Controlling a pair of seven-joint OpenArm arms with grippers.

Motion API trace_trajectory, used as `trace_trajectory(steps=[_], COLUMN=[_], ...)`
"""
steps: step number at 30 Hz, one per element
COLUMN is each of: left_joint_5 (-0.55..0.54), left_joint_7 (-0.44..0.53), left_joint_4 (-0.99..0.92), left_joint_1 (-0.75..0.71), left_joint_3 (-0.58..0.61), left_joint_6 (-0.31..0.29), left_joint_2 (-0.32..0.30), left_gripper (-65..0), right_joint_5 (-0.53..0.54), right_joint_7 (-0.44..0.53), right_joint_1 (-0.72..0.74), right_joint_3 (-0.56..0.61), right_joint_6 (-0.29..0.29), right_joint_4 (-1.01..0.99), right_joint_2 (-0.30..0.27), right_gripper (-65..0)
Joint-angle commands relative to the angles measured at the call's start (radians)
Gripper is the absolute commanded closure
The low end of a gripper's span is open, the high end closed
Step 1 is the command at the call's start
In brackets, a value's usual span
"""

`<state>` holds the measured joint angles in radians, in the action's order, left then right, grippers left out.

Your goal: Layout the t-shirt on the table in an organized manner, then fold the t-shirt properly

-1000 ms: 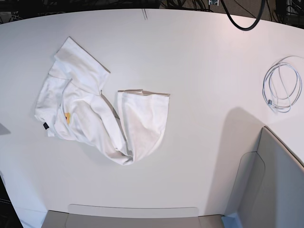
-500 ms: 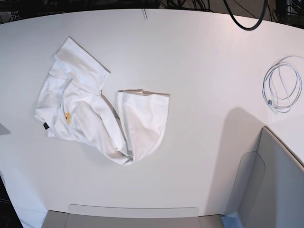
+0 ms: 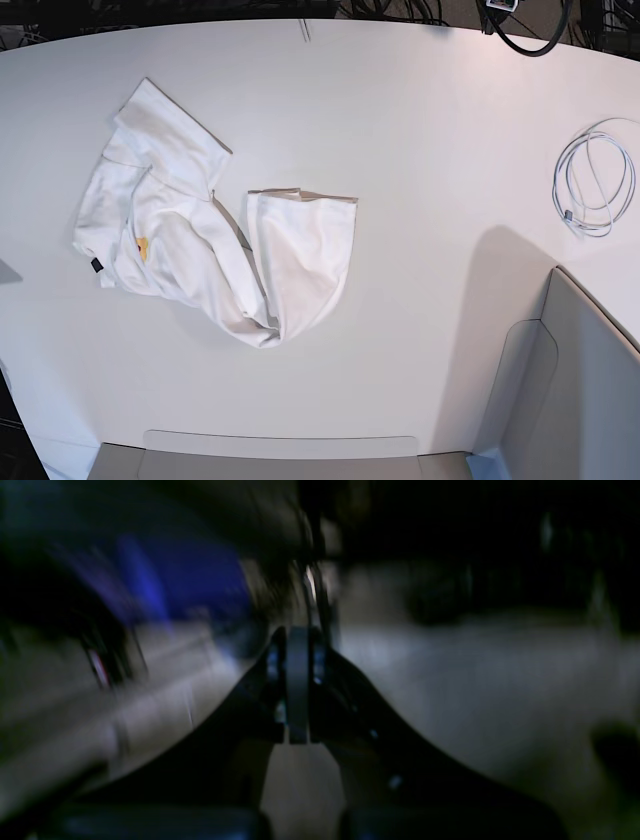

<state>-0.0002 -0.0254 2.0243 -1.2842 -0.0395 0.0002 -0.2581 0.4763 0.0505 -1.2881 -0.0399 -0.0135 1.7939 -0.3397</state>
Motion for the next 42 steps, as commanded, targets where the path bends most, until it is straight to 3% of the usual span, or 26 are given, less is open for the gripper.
trace_trajectory(steps=[1,6,10,14,23,24,29,31,36,39,42], left_joint_5=[-0.001,-0.001,-0.001,-0.001,-0.001,-0.001,-0.001,-0.001,-0.001,-0.001,-0.001], left_joint_7=[0.028,0.022,0.022,0.020,-0.024,-0.032,-0.135,-0.183,-0.242,-0.284,-0.318], left_joint_4=[0.014,0.014,0.014,0.016,0.014,0.014,0.014,0.014,0.014,0.014,0.014], left_joint_1=[-0.025,-0.025,-0.013,0.068,0.223,0.243,0.367,0.417,0.507,0.555,0.587], left_joint_3=[-0.003,-0.003,-0.003,-0.006,-0.152,-0.158,-0.170,-0.164,-0.162,-0.162,-0.162], left_joint_6=[0.004,0.004,0.004,0.004,-0.002,-0.021,-0.230,-0.282,-0.345,-0.360,-0.365], left_joint_2=[-0.016,-0.025,-0.027,-0.027,-0.025,-0.025,-0.022,-0.020,-0.019,0.010,0.039], left_gripper=[0.0,0.0,-0.1,-0.2,-0.4,-0.4,-2.9,-4.5,-9.2,-12.4,-12.6], right_joint_5=[0.006,0.011,0.011,0.011,0.012,0.015,0.164,0.287,0.595,0.766,0.838], right_joint_7=[0.009,-0.059,-0.065,-0.065,-0.065,-0.065,-0.090,-0.151,-0.370,-0.598,-0.802], right_joint_1=[-0.021,-0.021,-0.021,-0.021,-0.008,0.011,0.057,0.084,0.160,0.235,0.331], right_joint_3=[-0.012,-0.099,-0.182,-0.243,-0.321,-0.334,-0.389,-0.432,-0.596,-0.757,-0.895], right_joint_6=[0.005,0.005,0.005,0.005,0.007,0.007,0.013,0.013,0.016,0.016,0.047], right_joint_4=[0.037,0.188,0.237,0.243,0.243,0.243,0.243,0.245,0.245,0.243,0.243], right_joint_2=[0.000,0.012,0.058,0.064,0.064,0.064,0.040,0.008,-0.017,-0.045,-0.072], right_gripper=[0.0,0.0,0.0,0.0,0.0,0.0,-0.2,-0.3,-2.0,-8.3,-11.3])
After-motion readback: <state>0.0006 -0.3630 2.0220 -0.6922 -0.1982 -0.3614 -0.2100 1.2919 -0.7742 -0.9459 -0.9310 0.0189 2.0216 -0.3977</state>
